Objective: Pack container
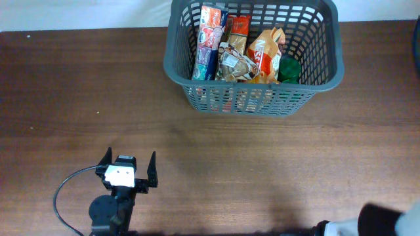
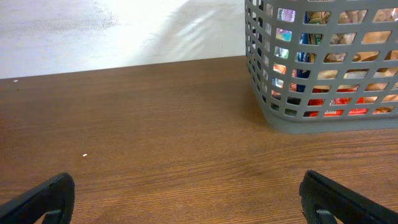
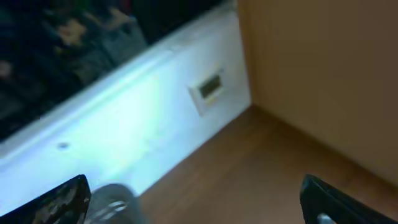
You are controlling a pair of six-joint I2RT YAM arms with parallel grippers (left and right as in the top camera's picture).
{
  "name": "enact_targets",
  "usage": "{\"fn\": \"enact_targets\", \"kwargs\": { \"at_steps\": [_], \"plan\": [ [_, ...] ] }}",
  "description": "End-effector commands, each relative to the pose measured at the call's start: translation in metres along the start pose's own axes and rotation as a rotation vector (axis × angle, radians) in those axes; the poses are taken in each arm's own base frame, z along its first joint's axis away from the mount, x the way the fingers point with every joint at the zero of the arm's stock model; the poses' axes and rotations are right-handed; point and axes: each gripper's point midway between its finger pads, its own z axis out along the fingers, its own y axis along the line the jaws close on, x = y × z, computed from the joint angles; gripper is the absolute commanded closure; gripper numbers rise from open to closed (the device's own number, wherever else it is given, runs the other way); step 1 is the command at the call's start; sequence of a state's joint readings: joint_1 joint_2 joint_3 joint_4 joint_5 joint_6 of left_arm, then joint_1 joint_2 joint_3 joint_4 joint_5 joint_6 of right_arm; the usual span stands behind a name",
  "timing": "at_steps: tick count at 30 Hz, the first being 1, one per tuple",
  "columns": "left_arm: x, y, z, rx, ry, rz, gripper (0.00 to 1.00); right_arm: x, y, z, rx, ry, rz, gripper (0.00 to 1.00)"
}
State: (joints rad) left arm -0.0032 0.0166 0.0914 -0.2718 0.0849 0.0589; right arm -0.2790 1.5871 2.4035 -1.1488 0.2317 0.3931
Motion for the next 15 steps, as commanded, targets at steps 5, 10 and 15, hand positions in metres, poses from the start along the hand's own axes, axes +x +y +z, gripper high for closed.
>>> {"fn": "enact_targets", "kwargs": {
  "at_steps": [5, 10, 15],
  "plan": [
    [0.0, 0.003, 0.0, -0.018, -0.006, -0.007, 0.01, 0.03, -0.001, -0.04, -0.053, -0.052, 0.001, 0.01],
    [0.0, 0.003, 0.0, -0.018, -0.006, -0.007, 0.01, 0.062, -0.009, -0.074, -0.136, -0.096, 0.009, 0.01],
    [0.0, 0.003, 0.0, -0.018, -0.006, -0.007, 0.01, 0.092, -0.012, -0.109, -0.283, -0.153, 0.027, 0.01]
  ]
}}
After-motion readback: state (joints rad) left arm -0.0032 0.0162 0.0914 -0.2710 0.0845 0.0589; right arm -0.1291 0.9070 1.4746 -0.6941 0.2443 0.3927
